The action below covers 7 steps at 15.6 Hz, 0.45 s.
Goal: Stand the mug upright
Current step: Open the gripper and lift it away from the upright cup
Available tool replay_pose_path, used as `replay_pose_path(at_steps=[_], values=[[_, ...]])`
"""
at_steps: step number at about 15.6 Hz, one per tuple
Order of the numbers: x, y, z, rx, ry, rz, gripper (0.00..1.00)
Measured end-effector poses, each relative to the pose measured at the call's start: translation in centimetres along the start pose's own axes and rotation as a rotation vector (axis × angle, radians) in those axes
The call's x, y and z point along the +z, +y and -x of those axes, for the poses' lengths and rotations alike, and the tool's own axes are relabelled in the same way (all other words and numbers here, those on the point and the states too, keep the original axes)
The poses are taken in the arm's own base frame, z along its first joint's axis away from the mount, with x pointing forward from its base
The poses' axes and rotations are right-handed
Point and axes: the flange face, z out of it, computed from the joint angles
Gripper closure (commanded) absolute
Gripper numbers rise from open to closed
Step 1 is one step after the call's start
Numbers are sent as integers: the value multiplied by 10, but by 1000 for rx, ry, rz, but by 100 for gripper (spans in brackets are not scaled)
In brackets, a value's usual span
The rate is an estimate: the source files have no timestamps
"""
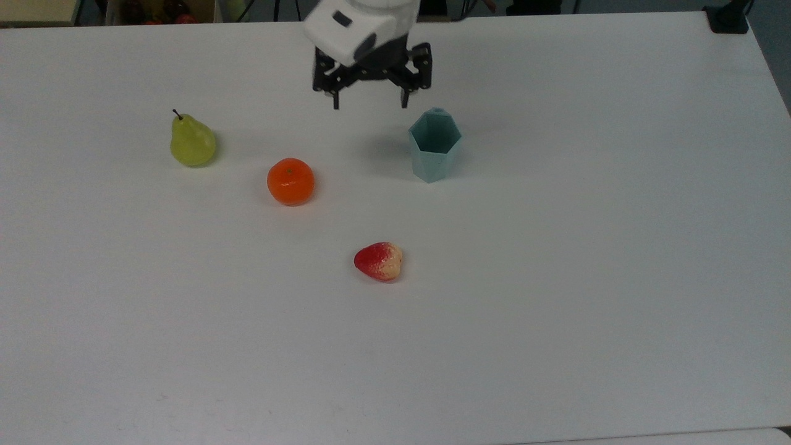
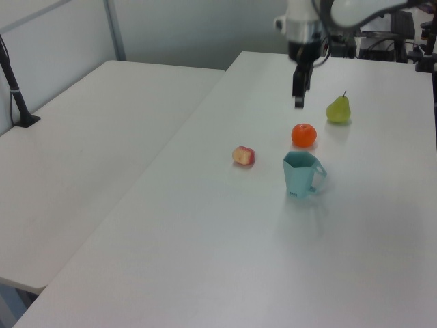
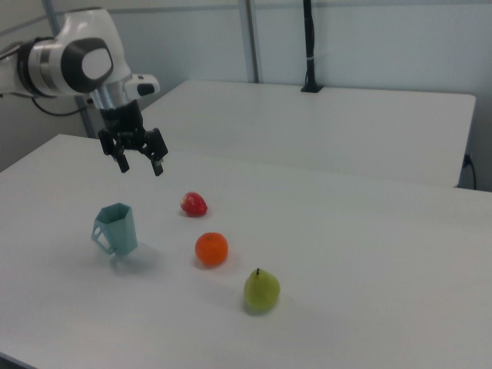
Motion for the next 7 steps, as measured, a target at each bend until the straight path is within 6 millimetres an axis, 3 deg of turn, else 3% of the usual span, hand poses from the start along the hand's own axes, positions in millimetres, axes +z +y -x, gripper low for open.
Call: replay_pose_path(at_steps=[3, 7], values=[[-36, 34, 18, 57, 26, 3, 0], [-56, 52, 34, 93, 16, 4, 0]])
